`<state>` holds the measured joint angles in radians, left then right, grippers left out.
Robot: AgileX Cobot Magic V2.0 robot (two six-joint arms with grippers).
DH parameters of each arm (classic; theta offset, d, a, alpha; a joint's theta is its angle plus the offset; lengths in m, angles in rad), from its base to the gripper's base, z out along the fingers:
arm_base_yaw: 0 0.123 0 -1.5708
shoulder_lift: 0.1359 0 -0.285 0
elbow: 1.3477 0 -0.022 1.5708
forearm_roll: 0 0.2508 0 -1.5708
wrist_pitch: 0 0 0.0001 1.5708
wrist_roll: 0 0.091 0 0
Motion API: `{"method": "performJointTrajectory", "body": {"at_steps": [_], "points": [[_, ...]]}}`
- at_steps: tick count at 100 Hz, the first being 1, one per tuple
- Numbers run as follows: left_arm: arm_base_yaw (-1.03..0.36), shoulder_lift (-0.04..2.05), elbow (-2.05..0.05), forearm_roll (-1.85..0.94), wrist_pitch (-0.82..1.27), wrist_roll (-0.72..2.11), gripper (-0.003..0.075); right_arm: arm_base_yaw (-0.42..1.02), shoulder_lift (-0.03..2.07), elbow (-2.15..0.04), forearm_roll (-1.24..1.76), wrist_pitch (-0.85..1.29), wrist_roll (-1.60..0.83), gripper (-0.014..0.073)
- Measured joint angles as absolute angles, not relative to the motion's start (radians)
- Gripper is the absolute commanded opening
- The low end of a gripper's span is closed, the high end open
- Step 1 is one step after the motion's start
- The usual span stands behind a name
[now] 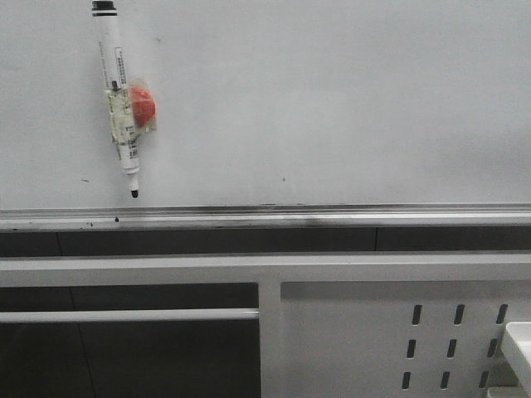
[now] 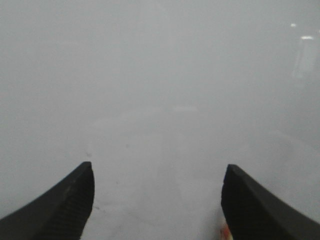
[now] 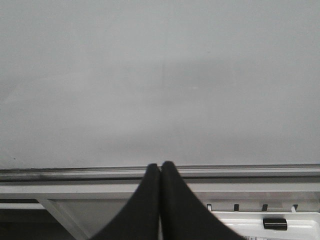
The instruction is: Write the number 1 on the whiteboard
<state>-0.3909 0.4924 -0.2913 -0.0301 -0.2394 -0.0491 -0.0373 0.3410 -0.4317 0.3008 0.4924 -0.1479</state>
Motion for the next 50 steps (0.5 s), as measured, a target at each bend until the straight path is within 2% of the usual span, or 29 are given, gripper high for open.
{"method": "performJointTrajectory", "body": {"at_steps": [35,50], "points": [[-0.601,0.871,-0.204,-0.030,-0.550,-0.050,0.0494,-0.037,0.360,-0.429,0.306,0.522,-0.148,-0.0069],[-0.645,1.026,-0.181,-0.032,-0.698,-0.050,0.0493,-0.037,0.360,-0.429,0.306,0.522,-0.148,-0.0069]]}}
